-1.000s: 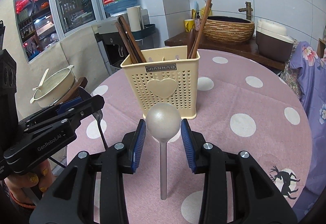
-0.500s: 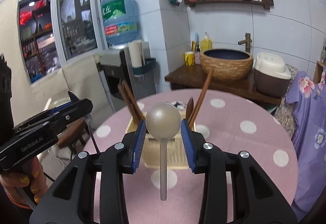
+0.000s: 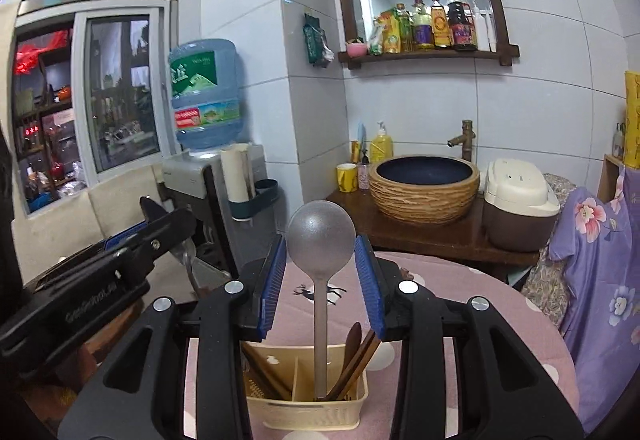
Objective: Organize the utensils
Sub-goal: 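Lower both spoons into the holder and open both tools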
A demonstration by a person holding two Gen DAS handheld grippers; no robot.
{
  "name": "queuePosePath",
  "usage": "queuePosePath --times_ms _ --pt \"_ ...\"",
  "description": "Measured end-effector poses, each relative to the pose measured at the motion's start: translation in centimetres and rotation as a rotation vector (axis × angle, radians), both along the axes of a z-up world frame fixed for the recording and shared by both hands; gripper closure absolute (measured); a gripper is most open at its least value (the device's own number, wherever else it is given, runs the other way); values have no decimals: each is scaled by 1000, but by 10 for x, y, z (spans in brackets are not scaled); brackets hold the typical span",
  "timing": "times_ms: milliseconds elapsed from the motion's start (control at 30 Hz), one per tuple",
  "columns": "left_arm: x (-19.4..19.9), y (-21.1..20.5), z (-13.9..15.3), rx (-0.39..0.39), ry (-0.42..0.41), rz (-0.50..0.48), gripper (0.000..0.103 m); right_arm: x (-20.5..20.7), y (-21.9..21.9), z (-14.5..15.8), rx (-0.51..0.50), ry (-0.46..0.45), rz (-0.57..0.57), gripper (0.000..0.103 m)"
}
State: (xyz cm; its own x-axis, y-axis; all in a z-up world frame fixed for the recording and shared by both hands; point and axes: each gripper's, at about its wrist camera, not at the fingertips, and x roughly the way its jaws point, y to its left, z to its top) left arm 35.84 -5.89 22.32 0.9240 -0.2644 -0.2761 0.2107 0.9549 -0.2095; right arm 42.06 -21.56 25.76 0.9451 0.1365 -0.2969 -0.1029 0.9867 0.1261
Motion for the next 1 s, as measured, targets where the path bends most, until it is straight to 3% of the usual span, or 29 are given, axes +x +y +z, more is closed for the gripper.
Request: queuePosePath --times_ms 333,867,967,1000 --pt "-8 0 -62 26 30 15 66 -1 8 -66 -76 35 -44 67" --pt "-12 1 -103 75 93 6 66 -19 8 -126 -120 94 -83 71" --pt "-20 2 -102 91 72 21 59 -21 5 -127 -113 96 -85 71" --pt "-24 3 -100 88 63 25 50 -24 3 -126 -107 97 -84 70"
